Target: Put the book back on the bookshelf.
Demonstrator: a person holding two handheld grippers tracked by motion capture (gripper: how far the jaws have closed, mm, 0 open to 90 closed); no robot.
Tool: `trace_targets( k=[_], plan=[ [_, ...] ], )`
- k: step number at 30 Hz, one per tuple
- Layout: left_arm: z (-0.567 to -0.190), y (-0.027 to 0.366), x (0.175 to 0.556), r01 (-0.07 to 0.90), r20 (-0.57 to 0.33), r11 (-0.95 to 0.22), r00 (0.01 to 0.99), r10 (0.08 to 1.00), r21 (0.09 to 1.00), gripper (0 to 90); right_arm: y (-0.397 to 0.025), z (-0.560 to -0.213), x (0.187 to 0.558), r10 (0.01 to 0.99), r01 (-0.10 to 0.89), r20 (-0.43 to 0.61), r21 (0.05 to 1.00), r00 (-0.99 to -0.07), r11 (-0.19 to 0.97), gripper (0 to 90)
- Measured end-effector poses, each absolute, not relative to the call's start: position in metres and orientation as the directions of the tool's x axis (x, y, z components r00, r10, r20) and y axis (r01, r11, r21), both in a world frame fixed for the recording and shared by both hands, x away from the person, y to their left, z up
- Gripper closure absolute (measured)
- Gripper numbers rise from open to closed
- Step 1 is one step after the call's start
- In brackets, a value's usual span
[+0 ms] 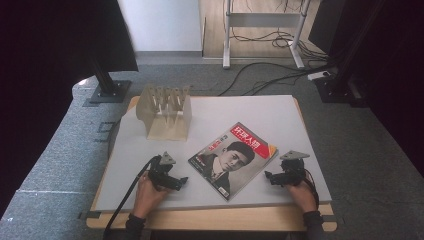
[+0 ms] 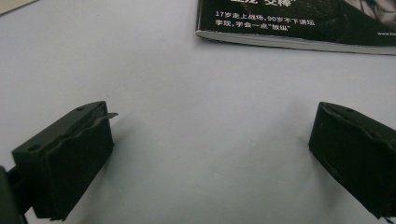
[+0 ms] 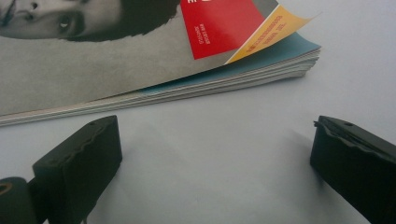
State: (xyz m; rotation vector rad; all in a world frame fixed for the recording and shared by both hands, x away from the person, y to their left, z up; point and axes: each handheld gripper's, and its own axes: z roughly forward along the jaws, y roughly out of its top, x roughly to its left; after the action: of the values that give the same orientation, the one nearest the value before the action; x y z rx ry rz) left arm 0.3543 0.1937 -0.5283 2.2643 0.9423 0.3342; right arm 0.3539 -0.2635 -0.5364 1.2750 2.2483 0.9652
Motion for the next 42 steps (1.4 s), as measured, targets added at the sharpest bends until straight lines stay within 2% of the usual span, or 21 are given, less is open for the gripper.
trace_targets(
  k=[11,21,31,42],
  plan=[
    [-0.526,0.188,0.359,0.531,-0.030,-0.540,0.730,0.683,0.653,0.8,-0.264,-0.536,0.354,0.856,0.594,0.009,0.724,-0.517,0.351,1.8],
    [-0.502,0.171,0.381,0.500,-0.027,-0.576,0.770,0.638,0.647,0.0,-0.263,-0.523,0.355,0.844,0.579,0.007,0.731,-0.536,0.361,2.4],
    [-0.496,0.148,0.402,0.478,-0.021,-0.599,0.792,0.610,0.642,0.7,-0.255,-0.517,0.369,0.832,0.565,-0.022,0.724,-0.555,0.396,2.5],
    [-0.494,0.122,0.425,0.463,-0.020,-0.627,0.813,0.581,0.626,0.0,-0.243,-0.508,0.401,0.811,0.555,-0.025,0.717,-0.584,0.422,0.0]
  ],
)
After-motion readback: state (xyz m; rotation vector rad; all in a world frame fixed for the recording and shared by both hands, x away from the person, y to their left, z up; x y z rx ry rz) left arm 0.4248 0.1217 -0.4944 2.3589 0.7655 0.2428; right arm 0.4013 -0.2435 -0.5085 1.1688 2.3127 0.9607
